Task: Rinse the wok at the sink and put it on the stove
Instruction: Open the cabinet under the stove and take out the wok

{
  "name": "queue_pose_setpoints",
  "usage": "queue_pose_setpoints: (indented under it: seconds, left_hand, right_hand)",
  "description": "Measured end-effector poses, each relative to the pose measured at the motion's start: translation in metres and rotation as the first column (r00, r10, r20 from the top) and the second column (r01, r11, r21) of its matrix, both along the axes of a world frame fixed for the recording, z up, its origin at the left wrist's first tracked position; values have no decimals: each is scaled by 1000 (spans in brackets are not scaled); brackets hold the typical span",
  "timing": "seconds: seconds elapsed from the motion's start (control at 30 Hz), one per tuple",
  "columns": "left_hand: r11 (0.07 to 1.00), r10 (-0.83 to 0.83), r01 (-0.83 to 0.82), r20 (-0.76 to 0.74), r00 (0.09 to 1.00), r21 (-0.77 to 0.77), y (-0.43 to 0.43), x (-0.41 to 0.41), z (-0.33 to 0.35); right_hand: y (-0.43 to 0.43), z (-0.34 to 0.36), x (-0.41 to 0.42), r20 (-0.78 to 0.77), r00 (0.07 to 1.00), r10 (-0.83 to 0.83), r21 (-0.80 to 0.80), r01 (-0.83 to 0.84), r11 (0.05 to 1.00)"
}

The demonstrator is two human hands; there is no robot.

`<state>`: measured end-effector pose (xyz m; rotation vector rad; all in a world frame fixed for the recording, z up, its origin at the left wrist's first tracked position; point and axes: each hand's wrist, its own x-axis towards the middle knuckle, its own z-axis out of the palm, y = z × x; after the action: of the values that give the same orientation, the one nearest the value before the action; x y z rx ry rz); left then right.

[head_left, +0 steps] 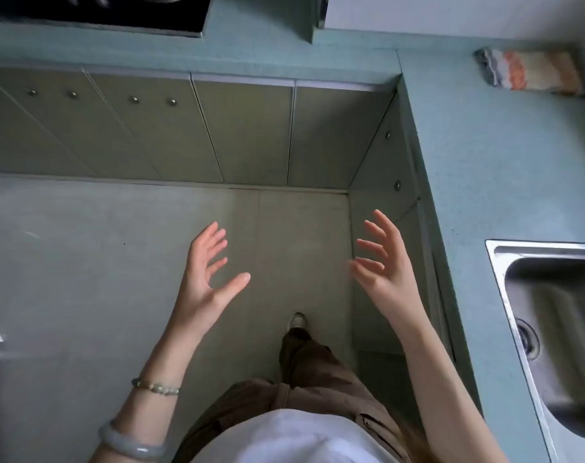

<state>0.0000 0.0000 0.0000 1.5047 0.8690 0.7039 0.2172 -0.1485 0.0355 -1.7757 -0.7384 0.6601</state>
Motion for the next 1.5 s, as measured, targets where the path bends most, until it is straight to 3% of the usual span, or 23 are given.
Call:
queue_pose_setpoints:
  seconds: [0.47,0.8,1.07,1.5]
  left_hand:
    - [997,64,-66,-54,996,-50,133,105,4]
    - [999,-38,37,-40,998,-28,265,162,8]
    - [998,-56,54,-68,996,-35,321,212,4]
    - [997,48,-53,-82,996,-52,369,308,-2]
  right_hand:
    - [134,1,112,-68,996,57,-68,-61,996]
    - [246,1,149,-65,997,-52,-43,49,998]
    - [309,1,193,-89,994,-62,-71,56,996]
    - [378,-24,292,-118,991,65,-116,-79,990]
